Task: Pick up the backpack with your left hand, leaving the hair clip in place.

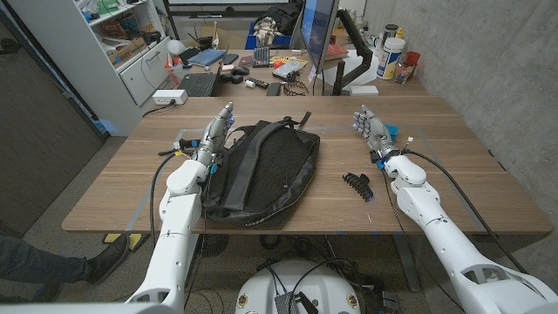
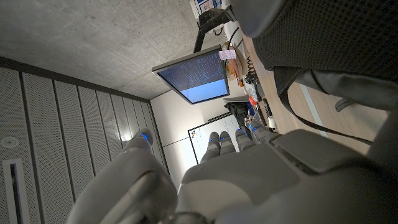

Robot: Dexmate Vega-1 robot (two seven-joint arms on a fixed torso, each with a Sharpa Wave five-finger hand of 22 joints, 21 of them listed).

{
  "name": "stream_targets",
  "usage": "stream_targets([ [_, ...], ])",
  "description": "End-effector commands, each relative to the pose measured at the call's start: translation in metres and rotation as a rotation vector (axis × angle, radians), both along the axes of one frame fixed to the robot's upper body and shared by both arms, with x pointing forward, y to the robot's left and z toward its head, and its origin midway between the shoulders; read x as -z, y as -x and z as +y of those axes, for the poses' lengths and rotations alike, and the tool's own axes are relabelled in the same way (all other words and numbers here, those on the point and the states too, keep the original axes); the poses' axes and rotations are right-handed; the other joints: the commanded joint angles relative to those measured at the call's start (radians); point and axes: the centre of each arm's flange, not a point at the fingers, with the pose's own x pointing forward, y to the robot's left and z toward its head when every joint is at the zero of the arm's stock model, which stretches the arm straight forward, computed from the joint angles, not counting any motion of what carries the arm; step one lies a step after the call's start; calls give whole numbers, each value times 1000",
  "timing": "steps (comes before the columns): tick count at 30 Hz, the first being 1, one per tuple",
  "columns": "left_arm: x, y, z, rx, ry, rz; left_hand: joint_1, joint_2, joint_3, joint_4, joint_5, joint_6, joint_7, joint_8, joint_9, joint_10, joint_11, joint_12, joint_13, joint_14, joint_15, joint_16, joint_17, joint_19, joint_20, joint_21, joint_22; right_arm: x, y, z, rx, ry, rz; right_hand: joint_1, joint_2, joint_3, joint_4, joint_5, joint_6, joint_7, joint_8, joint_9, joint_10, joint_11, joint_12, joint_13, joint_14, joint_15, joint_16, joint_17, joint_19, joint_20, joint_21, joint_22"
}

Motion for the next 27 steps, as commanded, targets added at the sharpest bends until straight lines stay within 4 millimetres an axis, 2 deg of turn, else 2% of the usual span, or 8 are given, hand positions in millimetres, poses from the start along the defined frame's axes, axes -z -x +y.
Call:
stream_targets([
  [1,4,14,-2,-6,-20,-23,13,-1,1,-4,8,9,3,5,2,5,-1,5,4,5,2,6,4,-6,1,-4,4,-4,1,3,-3,5,-11,6,5,-2,-5,6,6,-3,-2,1,2,0,-1,3,3,4,1,6,4,7,-2,5],
  [7,6,19,-5,-4,-28,-38,17,-2,-1,-6,9,14,4,6,2,9,-3,5,4,7,1,6,4,-4,10,-6,5,-4,1,3,-5,8,-11,6,6,-2,-6,6,7,-4,-2,1,3,-1,-1,3,3,2,1,6,3,8,-4,5],
  [27,13,39,-16,20,-33,-93,28,-3,-3,-14,10,18,4,5,3,15,-2,6,3,12,-1,5,4,1,5,-12,5,-3,-3,-5,-9,-9,-7,7,8,-5,-10,6,9,-8,-3,1,4,-2,-1,3,4,2,0,5,4,10,-11,5],
])
